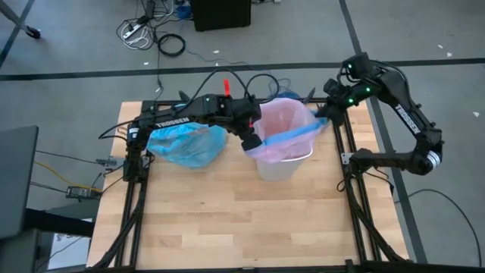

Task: Place trash/remove bag and relplace
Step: Put the new trash bag into the trash bin

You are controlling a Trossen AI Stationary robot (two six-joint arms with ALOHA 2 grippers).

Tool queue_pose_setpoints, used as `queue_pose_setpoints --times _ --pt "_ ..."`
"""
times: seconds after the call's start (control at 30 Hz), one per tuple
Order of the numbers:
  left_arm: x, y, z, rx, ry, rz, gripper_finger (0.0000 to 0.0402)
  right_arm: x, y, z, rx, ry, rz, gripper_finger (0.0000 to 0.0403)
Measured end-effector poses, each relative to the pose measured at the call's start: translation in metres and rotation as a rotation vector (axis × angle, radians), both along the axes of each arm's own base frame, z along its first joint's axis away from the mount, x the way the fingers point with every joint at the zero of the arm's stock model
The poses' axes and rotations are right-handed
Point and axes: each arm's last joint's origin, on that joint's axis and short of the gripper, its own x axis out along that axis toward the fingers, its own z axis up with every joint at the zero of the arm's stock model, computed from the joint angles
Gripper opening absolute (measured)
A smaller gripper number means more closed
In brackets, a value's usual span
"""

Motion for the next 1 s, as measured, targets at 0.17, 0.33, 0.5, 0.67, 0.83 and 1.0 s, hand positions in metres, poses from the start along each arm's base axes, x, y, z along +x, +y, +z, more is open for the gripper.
queue_pose_setpoints --times 0.17,0.33,0.5,0.67,0.83,1.0 --pt "0.000 -0.003 0.000 0.035 0.005 0.017 0.0005 -0.006 0.022 0.001 0.042 0.041 0.040 0.0000" --pt "0.001 -0.009 0.000 0.053 0.007 0.008 0.0005 -0.012 0.039 0.008 0.016 0.026 0.035 0.0002" --pt "0.002 -0.018 0.000 0.076 0.009 -0.005 0.0005 -0.016 0.053 0.012 -0.024 0.036 0.030 0.0036" --pt "0.003 -0.024 0.001 0.098 0.010 -0.007 0.0005 -0.022 0.068 0.018 -0.032 -0.011 0.050 0.0108" --pt "0.003 -0.027 0.001 0.106 0.011 -0.008 0.0005 -0.033 0.084 0.029 -0.082 -0.125 0.036 0.0179" --pt "0.003 -0.028 0.001 0.106 0.012 -0.012 0.0005 -0.046 0.101 0.038 -0.148 -0.224 0.080 0.0214"
